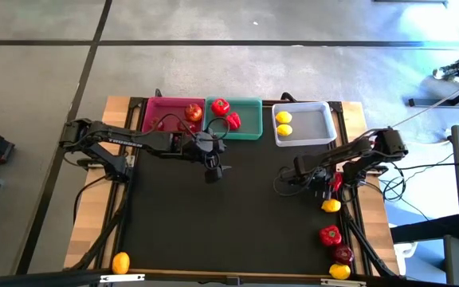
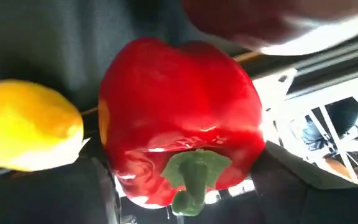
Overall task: Sort produce into baskets
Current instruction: Put the red bell pepper into the green bin
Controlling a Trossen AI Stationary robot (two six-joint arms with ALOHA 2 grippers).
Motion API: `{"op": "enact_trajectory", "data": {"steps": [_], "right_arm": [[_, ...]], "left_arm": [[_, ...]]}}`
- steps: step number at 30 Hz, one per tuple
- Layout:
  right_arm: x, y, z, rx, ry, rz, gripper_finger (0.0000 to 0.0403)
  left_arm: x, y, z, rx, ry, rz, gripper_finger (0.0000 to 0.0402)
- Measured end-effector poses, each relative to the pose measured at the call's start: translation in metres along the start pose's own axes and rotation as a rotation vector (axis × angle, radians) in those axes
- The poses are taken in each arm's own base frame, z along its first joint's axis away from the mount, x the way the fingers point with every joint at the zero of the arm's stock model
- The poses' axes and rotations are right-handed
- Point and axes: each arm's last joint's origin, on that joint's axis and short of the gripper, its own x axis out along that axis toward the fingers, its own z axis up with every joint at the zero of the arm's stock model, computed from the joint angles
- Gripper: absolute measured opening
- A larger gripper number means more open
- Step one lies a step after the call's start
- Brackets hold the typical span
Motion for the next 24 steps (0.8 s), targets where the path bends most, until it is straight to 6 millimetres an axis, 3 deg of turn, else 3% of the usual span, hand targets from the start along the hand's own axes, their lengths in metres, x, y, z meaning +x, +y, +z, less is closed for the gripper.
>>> {"op": "enact_trajectory", "data": {"steps": [4,15,19,24], "right_arm": [[-0.021,-0.003,-0.007,0.000,-0.046,0.002,0.0220],[-0.103,-0.008,-0.016,0.046,-0.477,0.053,0.0222],[-0.116,-0.006,-0.010,0.060,-0.610,0.078,0.0222],[-0.119,0.000,0.004,0.031,-0.731,0.115,0.0222]], "left_arm": [[0.000,0.000,0.000,0.000,0.000,0.000,0.0390],[0.000,-0.001,0.000,-0.003,0.000,-0.002,0.0390],[0.004,-0.005,-0.003,0.000,0.017,-0.009,0.0390],[0.023,-0.014,-0.009,0.005,0.021,-0.023,0.0390]]}}
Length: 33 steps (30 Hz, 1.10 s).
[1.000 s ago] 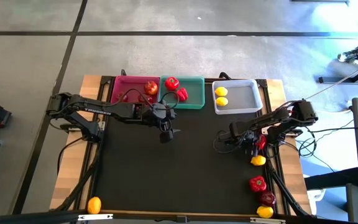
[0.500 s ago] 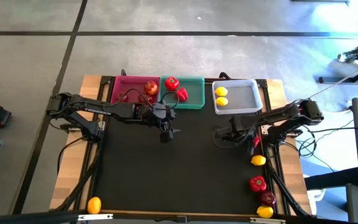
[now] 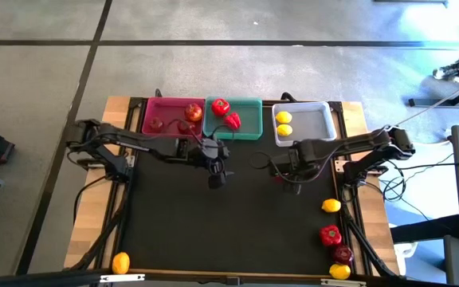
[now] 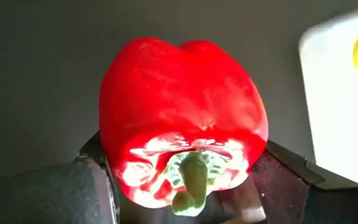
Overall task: Sort produce into baskets
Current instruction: Put the red bell pepper into the green bin
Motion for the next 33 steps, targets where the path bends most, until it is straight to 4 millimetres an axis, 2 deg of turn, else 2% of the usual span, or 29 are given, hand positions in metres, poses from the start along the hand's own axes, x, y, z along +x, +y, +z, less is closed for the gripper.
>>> {"op": "enact_trajectory", "data": {"steps": [5,13,16,20,26,29,33], "right_arm": [[0.011,0.007,0.013,-0.017,-0.118,0.036,0.0223],[0.044,0.017,0.030,-0.081,-0.196,0.028,0.0223],[0.052,0.021,0.037,-0.106,-0.219,0.022,0.0223],[0.059,0.025,0.044,-0.131,-0.250,0.026,0.0223],[0.066,0.027,0.046,-0.158,-0.232,0.015,0.0223],[0.066,0.027,0.048,-0.154,-0.253,0.020,0.0223],[0.067,0.028,0.048,-0.157,-0.253,0.024,0.0223]], "left_arm": [[0.028,-0.006,-0.005,-0.004,-0.036,-0.011,0.0390],[0.067,-0.011,-0.014,-0.052,-0.108,-0.026,0.0390],[0.079,-0.012,-0.022,-0.052,-0.099,-0.030,0.0371],[0.092,-0.014,-0.029,-0.051,-0.096,-0.060,0.0303],[0.088,-0.023,-0.025,0.011,-0.130,-0.117,0.0157],[0.093,-0.023,-0.028,0.034,-0.128,-0.118,0.0088],[0.103,-0.024,-0.035,0.049,-0.133,-0.131,0.0021]]}}
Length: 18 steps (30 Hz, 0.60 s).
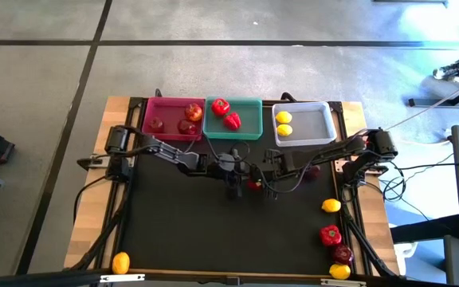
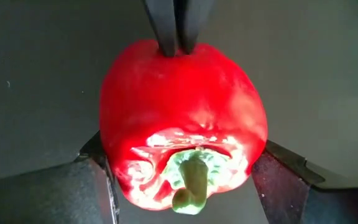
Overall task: Sort produce into baskets
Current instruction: Put the red bell pepper into the green bin
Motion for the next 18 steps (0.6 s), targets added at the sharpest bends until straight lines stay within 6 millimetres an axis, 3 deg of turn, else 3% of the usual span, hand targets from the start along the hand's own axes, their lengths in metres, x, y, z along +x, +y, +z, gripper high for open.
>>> {"op": "enact_trajectory", "data": {"steps": [3,9,18], "right_arm": [[0.000,0.000,-0.001,-0.002,0.006,-0.001,0.0223],[0.000,0.000,0.000,0.007,0.000,0.014,0.0235],[-0.002,0.001,0.005,0.021,-0.042,0.032,0.0341]], "left_arm": [[0.007,0.000,-0.006,-0.011,-0.001,-0.005,0.0005],[0.009,0.000,-0.010,-0.012,0.013,-0.002,0.0018],[0.010,0.000,-0.015,0.002,0.055,0.003,0.0002]]}}
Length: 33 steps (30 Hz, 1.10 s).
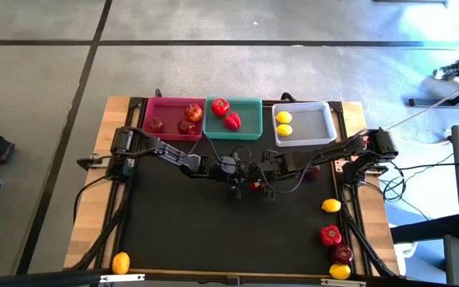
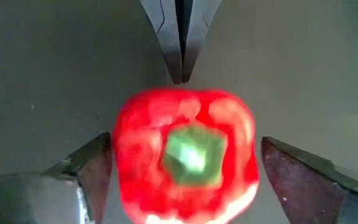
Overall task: Sort produce into baskets
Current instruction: Put the red bell pepper into the green bin
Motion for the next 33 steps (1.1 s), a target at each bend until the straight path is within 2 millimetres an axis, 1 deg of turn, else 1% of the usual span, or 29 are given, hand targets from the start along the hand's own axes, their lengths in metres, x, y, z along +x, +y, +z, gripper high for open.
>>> {"op": "enact_trajectory", "data": {"steps": [3,6,10,14,16,19,25,27,29,32,33], "right_arm": [[0.000,0.000,-0.002,-0.008,0.016,-0.003,0.0360],[-0.002,-0.001,-0.003,-0.019,0.037,-0.007,0.0366],[-0.006,-0.001,-0.002,-0.024,0.039,0.001,0.0360],[-0.001,-0.001,-0.007,-0.042,0.045,0.010,0.0346],[0.004,-0.001,-0.010,-0.044,0.038,0.011,0.0336],[0.006,0.000,-0.009,-0.044,0.020,0.014,0.0309],[0.005,0.000,-0.008,-0.054,0.011,0.015,0.0225],[0.004,0.000,-0.007,-0.062,0.005,0.017,0.0204],[0.004,0.000,-0.006,-0.070,0.001,0.017,0.0195],[0.003,-0.001,-0.006,-0.080,-0.003,0.016,0.0198],[0.003,-0.002,-0.005,-0.078,-0.005,0.016,0.0200]], "left_arm": [[0.000,0.000,0.000,0.000,0.001,0.000,0.0006],[0.000,0.000,0.001,0.000,-0.006,-0.001,0.0011],[-0.005,0.000,0.005,-0.004,-0.012,-0.001,0.0012],[-0.016,0.000,0.011,-0.001,0.022,0.003,0.0012],[-0.024,0.000,0.015,0.003,0.044,0.006,0.0012],[-0.036,-0.002,0.021,0.029,0.066,0.003,0.0013],[-0.063,-0.011,0.031,0.094,0.102,0.006,0.0013],[-0.069,-0.013,0.032,0.104,0.118,0.019,0.0013],[-0.074,-0.016,0.033,0.112,0.131,0.019,0.0013],[-0.080,-0.021,0.033,0.126,0.128,0.007,0.0013],[-0.081,-0.023,0.029,0.130,0.121,0.002,0.0013]]}}
